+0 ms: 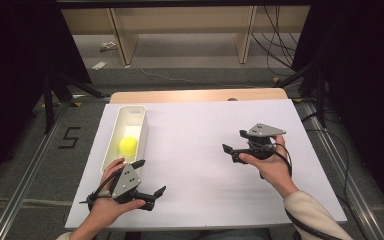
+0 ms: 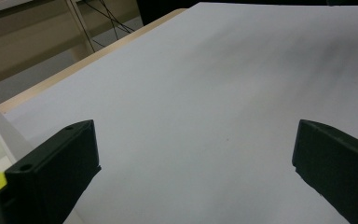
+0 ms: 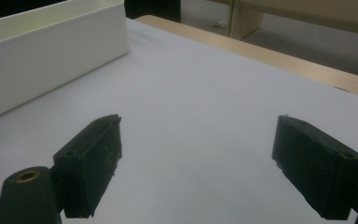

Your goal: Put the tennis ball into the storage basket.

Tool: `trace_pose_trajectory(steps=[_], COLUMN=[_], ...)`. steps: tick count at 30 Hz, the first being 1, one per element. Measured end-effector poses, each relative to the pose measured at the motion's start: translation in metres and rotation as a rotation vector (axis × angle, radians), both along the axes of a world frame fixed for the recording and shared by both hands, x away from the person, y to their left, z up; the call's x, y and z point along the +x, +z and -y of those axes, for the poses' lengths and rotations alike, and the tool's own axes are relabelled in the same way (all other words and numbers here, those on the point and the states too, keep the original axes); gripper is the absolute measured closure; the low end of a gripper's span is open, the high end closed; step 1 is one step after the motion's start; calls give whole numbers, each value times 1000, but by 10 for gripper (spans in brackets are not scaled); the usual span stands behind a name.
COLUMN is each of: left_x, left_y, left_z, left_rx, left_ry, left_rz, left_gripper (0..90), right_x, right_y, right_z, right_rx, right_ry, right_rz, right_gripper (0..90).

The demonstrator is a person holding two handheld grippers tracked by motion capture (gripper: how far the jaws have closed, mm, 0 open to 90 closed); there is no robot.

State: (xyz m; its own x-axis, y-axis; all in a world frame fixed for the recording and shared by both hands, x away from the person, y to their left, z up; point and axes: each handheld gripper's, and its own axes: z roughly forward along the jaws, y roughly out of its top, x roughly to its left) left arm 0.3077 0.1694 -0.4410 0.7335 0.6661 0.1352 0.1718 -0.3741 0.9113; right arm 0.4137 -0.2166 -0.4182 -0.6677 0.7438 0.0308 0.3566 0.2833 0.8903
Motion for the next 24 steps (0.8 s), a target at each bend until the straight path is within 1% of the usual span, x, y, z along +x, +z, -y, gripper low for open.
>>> trace_pose_trajectory(steps=[6,11,15,18,21,24], left_x=[0,0,0,0,0,0], left_y=[0,0,0,0,0,0], left_z=[-1,-1,-1,-1,-2,-2], left_rx=[-8,-8,-10,-11,-12,-8], left_ry=[7,7,8,9,13,10], left_rz=[-4,-5,-6,-6,-4,-4], left_gripper=[0,0,0,0,0,0], right_x=[-10,-20,-29,-35,-42,-47], right_y=[0,-3,-7,-10,-9,-12], right_z=[16,26,35,39,44,47], right_rx=[6,-1,4,-2,3,-5], right_ry=[-21,-26,-36,-38,-43,-44], right_rz=[6,-3,-12,-14,-6,-14], right_gripper=[163,162,162,162,163,163])
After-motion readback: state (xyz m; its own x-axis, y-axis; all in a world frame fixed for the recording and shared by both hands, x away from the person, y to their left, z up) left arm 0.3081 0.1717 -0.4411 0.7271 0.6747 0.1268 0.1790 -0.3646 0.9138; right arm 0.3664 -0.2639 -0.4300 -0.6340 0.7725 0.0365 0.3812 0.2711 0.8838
